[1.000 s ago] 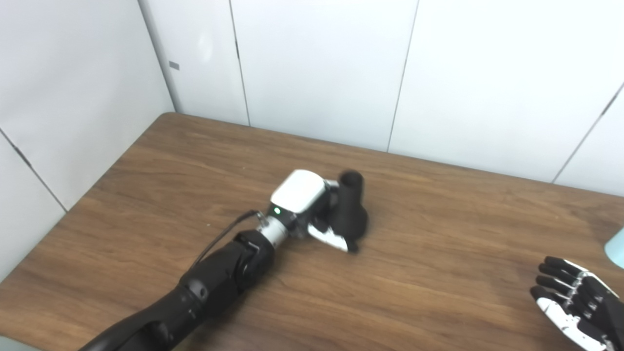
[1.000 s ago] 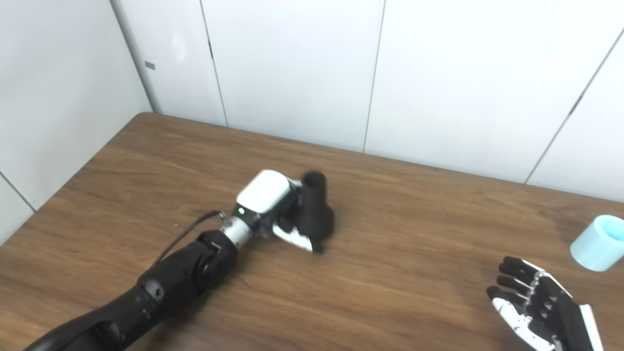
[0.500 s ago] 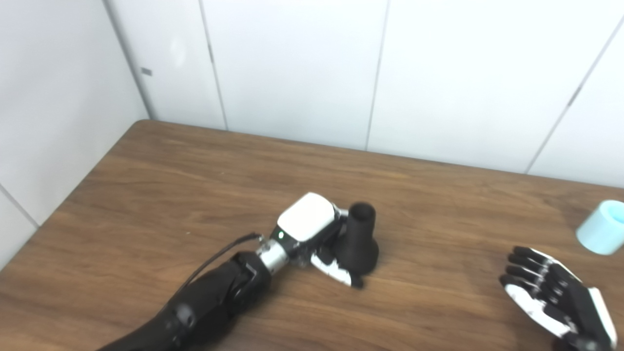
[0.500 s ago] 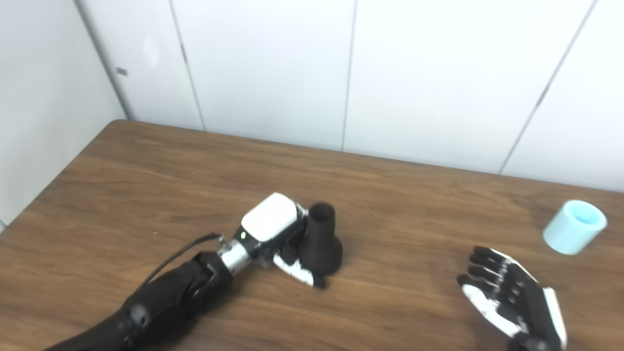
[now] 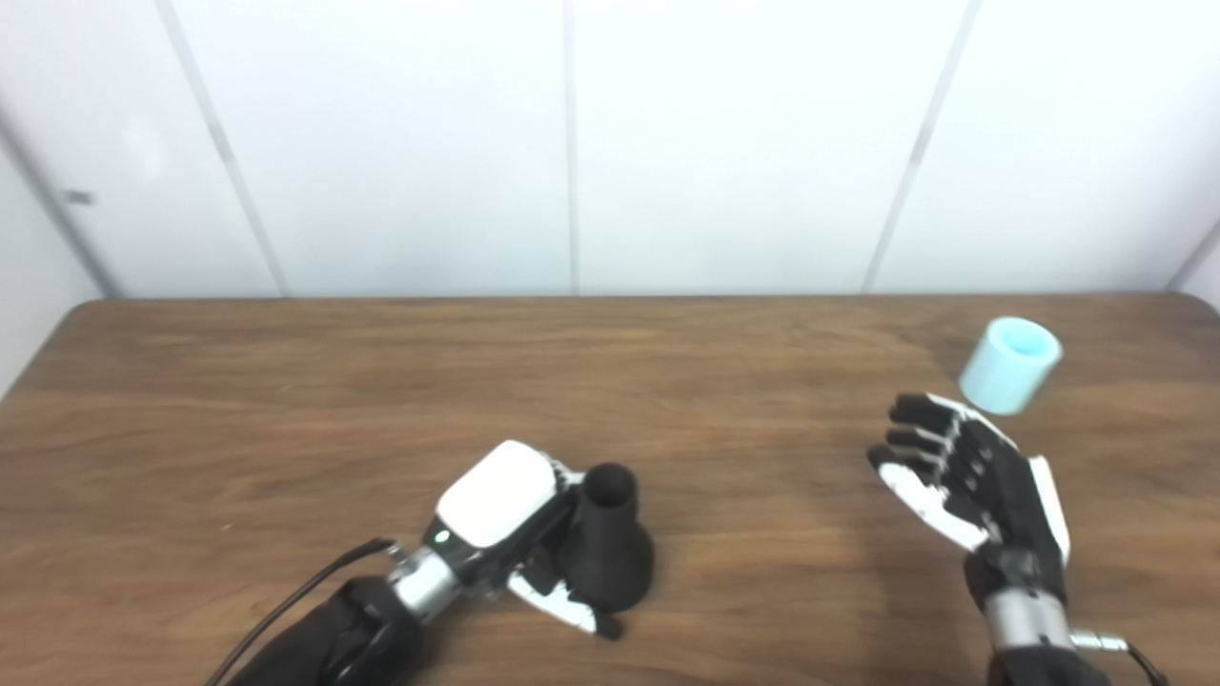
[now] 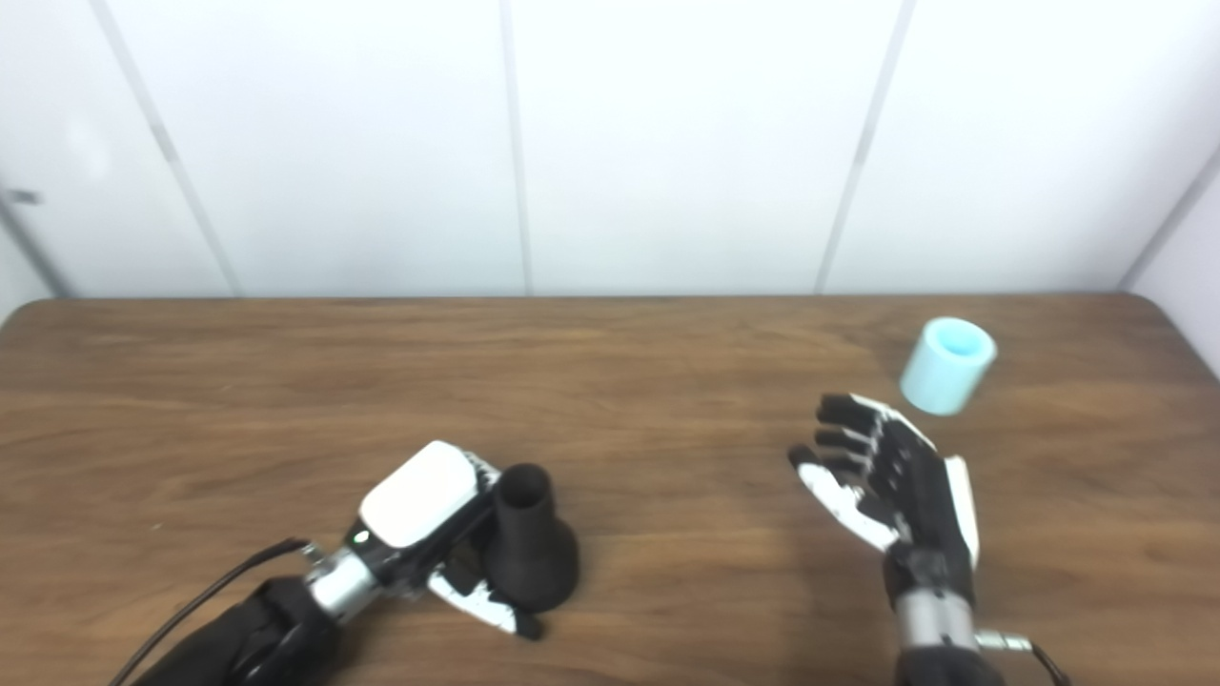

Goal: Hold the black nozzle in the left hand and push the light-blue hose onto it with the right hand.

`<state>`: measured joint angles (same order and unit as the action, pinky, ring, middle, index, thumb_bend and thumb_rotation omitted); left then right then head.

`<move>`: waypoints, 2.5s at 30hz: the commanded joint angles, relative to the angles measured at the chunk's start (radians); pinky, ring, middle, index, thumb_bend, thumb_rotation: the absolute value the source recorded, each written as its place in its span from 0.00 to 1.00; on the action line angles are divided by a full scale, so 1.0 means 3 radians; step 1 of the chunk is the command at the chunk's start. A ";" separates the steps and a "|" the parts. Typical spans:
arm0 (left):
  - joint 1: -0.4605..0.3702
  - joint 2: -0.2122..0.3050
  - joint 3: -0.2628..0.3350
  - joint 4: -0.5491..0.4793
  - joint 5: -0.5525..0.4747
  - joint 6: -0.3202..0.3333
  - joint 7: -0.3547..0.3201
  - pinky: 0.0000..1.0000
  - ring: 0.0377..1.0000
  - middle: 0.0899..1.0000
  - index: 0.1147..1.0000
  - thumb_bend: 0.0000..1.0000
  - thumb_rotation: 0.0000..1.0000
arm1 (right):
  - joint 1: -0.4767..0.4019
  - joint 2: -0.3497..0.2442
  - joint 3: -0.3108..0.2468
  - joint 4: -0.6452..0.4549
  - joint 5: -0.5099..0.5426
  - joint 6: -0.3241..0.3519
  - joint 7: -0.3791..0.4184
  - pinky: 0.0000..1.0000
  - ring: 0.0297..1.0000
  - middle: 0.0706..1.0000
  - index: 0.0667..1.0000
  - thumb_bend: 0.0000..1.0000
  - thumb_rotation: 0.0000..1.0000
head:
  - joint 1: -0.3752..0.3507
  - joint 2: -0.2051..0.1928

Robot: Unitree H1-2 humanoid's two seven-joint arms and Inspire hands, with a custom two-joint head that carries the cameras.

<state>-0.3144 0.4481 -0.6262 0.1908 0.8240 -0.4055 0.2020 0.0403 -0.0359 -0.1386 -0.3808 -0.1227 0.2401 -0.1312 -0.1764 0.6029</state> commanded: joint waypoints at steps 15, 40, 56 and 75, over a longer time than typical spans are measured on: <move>0.0216 0.0179 -0.0197 0.0093 0.0011 -0.0213 -0.0004 0.07 0.09 0.11 0.42 0.52 0.04 | -0.0524 -0.0345 -0.0307 0.0497 -0.0934 -0.1018 -0.0848 0.72 0.81 0.82 0.79 0.91 0.52 | -0.0572 -0.0082; 0.0176 0.0316 -0.0398 0.0210 0.0012 -0.0213 0.0246 0.11 0.14 0.18 0.42 0.52 0.04 | -0.1321 -0.0823 -0.0578 0.1722 -0.0518 -0.0983 -0.0937 0.91 0.95 0.96 0.97 1.00 0.48 | -0.0818 -0.0130; 0.0152 0.0305 -0.0405 0.0225 -0.0045 -0.0213 0.0250 0.09 0.11 0.14 0.42 0.52 0.04 | -0.1469 -0.0821 -0.0459 0.2304 0.0070 -0.0843 -0.0482 0.92 0.96 0.97 0.95 1.00 0.35 | -0.0827 -0.0150; 0.0199 0.0335 -0.0379 0.0128 -0.0060 -0.0213 0.0203 0.10 0.12 0.15 0.42 0.52 0.04 | -0.1318 -0.0715 -0.0377 0.2292 0.0196 -0.0814 -0.0399 0.85 0.90 0.90 0.89 0.98 0.24 | -0.0808 -0.0113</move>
<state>-0.3321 0.5196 -0.7124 0.1890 0.7962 -0.4595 0.2751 -0.3202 -0.2431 -0.2381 0.3232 -0.0822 0.0243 -0.2462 -0.4188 0.5676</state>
